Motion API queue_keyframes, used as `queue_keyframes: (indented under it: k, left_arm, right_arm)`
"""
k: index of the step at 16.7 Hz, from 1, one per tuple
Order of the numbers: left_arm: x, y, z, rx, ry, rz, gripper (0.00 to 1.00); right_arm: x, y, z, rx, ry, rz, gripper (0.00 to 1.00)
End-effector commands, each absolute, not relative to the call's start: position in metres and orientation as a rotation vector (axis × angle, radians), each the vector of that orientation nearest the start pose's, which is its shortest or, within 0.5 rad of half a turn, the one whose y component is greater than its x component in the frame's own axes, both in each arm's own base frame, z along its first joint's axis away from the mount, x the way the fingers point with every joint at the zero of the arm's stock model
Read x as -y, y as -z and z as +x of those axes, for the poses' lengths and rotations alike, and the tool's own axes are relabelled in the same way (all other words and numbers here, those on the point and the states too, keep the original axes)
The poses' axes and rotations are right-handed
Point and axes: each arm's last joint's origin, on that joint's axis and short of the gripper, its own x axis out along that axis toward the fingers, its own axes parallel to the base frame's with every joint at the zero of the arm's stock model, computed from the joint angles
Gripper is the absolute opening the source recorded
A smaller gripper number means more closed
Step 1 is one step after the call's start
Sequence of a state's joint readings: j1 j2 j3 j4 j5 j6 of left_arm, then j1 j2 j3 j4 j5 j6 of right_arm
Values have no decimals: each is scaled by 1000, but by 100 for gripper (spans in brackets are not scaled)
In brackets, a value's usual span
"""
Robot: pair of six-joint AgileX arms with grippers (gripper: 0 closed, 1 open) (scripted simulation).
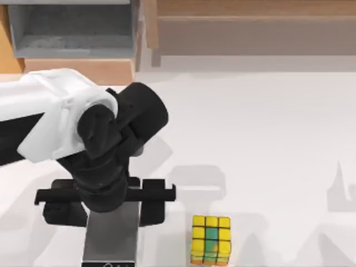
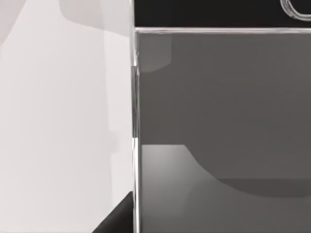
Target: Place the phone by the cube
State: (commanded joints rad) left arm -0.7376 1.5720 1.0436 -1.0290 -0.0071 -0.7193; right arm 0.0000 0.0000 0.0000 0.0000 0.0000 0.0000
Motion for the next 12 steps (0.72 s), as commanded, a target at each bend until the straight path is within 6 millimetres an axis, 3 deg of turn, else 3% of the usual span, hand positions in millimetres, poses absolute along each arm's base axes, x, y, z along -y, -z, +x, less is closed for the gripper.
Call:
queue_keyframes:
  k: [12]
  left_arm:
    - [191,-184,209,-1508,55,-36,0]
  right_arm:
    - [1,-160,106,0,0,0,100]
